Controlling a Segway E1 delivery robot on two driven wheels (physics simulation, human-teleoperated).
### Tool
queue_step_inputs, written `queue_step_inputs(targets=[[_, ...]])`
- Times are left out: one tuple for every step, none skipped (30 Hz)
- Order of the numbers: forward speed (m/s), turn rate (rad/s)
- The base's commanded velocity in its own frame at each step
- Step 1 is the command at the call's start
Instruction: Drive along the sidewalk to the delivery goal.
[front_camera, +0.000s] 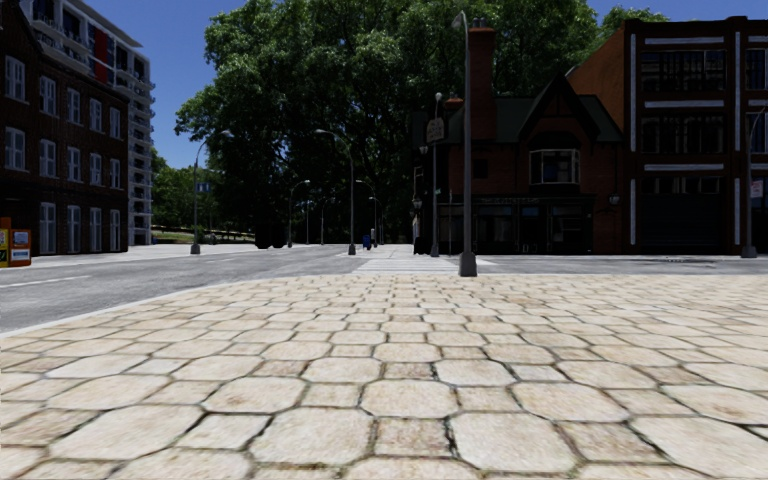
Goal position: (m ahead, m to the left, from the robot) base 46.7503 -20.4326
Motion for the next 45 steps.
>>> queue_step_inputs(targets=[[1.98, 0.0], [1.98, 0.0], [1.98, 0.0], [1.98, 0.0], [1.98, 0.0], [1.98, 0.0], [1.98, 0.0], [1.98, 0.0], [1.98, 0.0], [1.98, 0.0], [1.98, 0.0], [1.98, 0.0], [1.98, 0.0], [1.98, 0.0], [1.98, 0.0], [1.98, 0.0], [1.98, 0.0], [1.98, 0.0], [1.98, 0.0], [1.98, 0.0], [1.98, 0.0], [1.98, 0.0], [1.98, 0.0], [1.98, 0.0], [1.98, 0.0], [1.98, 0.0], [1.98, 0.0], [1.98, 0.0], [1.98, 0.0], [1.98, 0.0], [1.98, 0.0], [1.98, 0.0], [1.98, 0.0], [1.98, 0.0], [1.98, 0.0], [1.98, 0.0], [1.98, 0.0], [1.98, 0.0], [1.98, 0.0], [1.98, 0.0], [1.98, 0.0], [1.98, 0.0], [1.98, 0.0], [1.98, 0.0], [1.98, 0.0]])
